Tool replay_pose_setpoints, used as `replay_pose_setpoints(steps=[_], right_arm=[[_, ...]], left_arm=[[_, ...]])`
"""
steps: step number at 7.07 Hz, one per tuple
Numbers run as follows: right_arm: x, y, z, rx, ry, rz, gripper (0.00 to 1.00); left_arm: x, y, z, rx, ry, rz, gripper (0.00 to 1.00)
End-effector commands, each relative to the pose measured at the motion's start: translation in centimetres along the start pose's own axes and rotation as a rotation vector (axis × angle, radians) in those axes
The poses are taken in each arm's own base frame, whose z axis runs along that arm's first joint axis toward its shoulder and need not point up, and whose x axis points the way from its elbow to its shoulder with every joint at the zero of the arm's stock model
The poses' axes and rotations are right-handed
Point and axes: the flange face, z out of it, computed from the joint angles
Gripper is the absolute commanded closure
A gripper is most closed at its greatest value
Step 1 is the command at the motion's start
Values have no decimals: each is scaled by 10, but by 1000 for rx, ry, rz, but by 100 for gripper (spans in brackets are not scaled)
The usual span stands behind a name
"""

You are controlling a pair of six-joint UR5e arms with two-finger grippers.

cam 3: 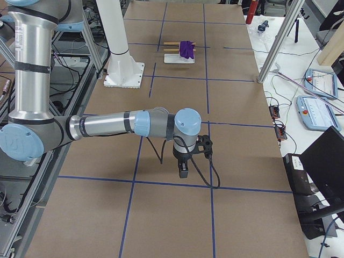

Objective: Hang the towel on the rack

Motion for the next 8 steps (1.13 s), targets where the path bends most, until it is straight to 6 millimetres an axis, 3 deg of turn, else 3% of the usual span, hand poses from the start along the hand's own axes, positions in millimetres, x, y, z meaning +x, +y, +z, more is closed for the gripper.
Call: replay_pose_setpoints(steps=[1,4,8], right_arm=[[-1,2,-2,26,-1,33,0],[-5,-4,-6,36,5,16,0],[-7,-5,-5,34,3,12,0]], left_arm=[[-10,3,3,-35,-36,-19,0],[-2,1,-8,-13,-48,4,0],[-2,0,-7,-15,-45,0,0]])
